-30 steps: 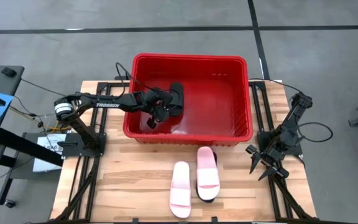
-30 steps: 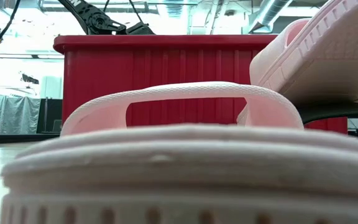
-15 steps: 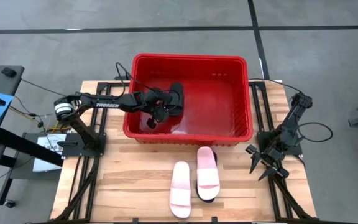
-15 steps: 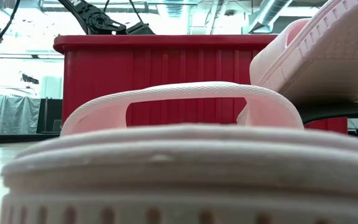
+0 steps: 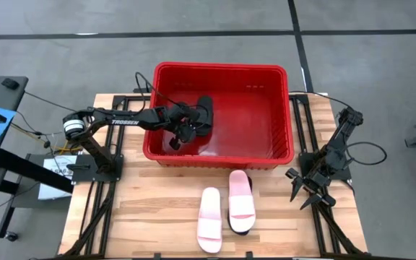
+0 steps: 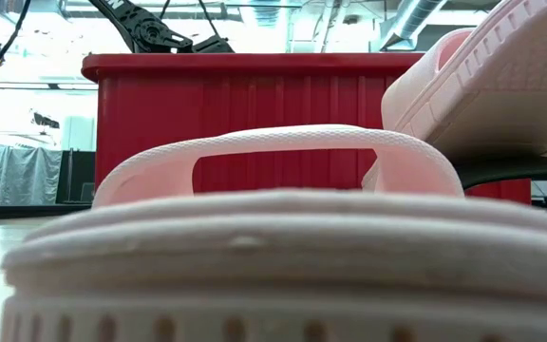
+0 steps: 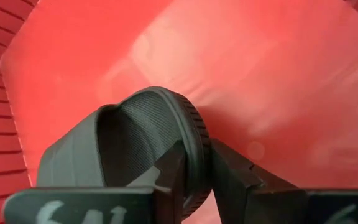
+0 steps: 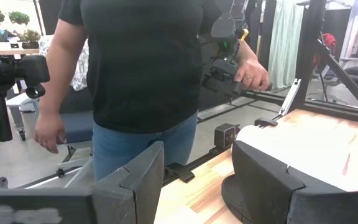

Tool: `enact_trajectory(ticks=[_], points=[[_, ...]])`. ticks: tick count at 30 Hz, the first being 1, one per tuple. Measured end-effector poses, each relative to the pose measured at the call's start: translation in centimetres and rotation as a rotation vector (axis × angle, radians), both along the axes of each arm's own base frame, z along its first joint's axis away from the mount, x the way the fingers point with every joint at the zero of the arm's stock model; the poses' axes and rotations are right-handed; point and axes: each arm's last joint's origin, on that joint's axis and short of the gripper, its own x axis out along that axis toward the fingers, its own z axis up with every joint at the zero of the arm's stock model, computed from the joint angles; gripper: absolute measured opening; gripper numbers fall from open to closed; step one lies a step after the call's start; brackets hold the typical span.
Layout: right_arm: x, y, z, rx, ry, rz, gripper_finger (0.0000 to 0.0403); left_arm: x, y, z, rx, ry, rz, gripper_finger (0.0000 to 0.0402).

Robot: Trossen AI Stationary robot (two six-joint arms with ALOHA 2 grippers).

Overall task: Pick and place slides into bin
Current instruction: Put the left black slide into the red container

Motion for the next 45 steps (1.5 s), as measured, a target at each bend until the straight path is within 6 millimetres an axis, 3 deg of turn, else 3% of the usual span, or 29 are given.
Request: enact_trajectory(ticks=[20,32,45], points=[[0.0,0.0,0.0,0.0,0.0,0.0,0.0184,0.1,-0.21,0.03,-0.017,-0.009,-0.016,0.0058],[0.0,0.0,0.0,0.0,0.0,0.0,0.0184,0.16,-0.13,0.08,-0.003,-0.015,0.002,0.0149],[0.0,0.0,0.0,0.0,0.0,0.0,0.0184,0.38,-0.51,0.19,0.127,0.038,0.097,0.0161]])
